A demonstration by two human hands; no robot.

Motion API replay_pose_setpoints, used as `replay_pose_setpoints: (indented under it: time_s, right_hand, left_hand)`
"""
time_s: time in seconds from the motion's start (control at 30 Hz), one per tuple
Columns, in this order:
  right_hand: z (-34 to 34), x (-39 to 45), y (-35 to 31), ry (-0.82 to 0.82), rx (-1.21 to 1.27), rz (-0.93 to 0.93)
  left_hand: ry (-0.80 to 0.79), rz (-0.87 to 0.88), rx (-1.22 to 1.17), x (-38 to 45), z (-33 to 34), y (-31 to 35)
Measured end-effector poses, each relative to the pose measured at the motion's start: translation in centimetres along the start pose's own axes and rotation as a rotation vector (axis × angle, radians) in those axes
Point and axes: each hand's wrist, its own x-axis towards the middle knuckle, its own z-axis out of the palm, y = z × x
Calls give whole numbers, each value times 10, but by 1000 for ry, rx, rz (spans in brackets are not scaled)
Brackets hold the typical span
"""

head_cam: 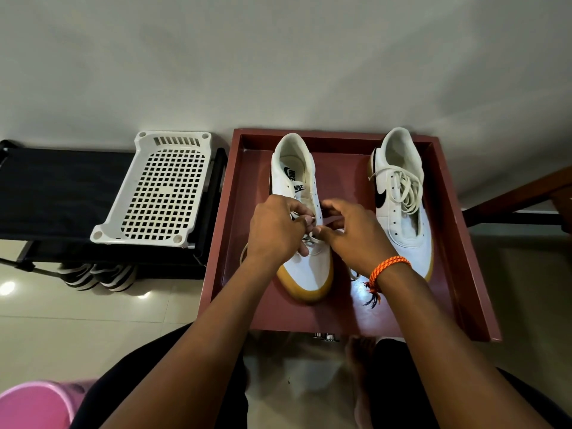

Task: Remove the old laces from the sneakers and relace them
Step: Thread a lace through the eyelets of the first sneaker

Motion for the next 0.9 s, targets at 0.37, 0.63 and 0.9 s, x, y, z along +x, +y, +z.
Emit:
replay_pose_setpoints:
  time_s: [0.37,0.63,0.9]
  right_hand:
    - [-1,-5,-7,24,-14,5]
    - [1,-4,-7,28,-7,14]
    - [6,0,-2,259,-29,36]
  left_hand:
    - [78,-35,-13,2,12,-5]
    - [22,25,-44,4,9,-9]
    - [-25,199,116,8,0,-10]
